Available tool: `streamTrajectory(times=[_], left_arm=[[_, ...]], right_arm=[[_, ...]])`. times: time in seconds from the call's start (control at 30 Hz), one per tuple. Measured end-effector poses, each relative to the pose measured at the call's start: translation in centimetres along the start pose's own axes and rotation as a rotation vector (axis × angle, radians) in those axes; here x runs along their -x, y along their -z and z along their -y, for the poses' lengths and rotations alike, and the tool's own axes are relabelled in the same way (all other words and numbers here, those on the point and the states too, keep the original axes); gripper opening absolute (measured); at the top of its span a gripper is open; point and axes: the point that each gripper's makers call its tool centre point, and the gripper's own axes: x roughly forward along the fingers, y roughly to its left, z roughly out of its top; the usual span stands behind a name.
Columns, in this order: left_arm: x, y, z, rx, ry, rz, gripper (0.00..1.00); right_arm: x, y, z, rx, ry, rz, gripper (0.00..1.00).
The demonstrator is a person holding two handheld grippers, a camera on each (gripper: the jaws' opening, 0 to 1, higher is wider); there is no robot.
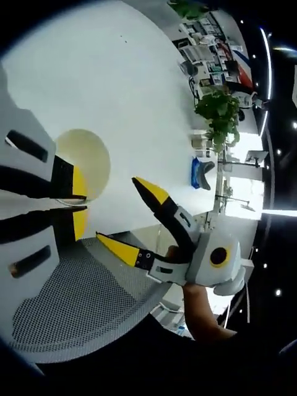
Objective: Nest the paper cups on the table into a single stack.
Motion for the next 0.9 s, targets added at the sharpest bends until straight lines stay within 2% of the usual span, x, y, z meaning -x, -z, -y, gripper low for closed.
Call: streamTrajectory(times=[0.37, 0.53, 0.7, 0.83, 0.9], left_arm=[[-0.2, -0.2, 0.6, -0.019, -0.003, -0.001, 0.03], [0.7, -0.8, 0.5, -0.033, -0.018, 0.032, 0.17], [2.4, -2.0, 0.0, -0.073, -0.08, 0.105, 0.24], [3.6, -2.0, -1.1, -0.094, -0.158, 0.149, 0.31], [4.2, -1.8, -1.6, -0.075, -0.192, 0.177, 0.35]], right_arm=[[-0.2, 0.5, 0.0, -0.002, 0.002, -0.01, 0.46], [-0.4, 0.3, 0.1, 0.001, -0.003, -0.009, 0.46], [-0.8, 0.2, 0.0, 0.006, -0.013, -0.008, 0.47], [-1.2, 0.1, 0.0, 0.01, -0.02, 0.001, 0.49], [-1.5, 0.0, 0.0, 0.014, -0.025, 0.007, 0.5]])
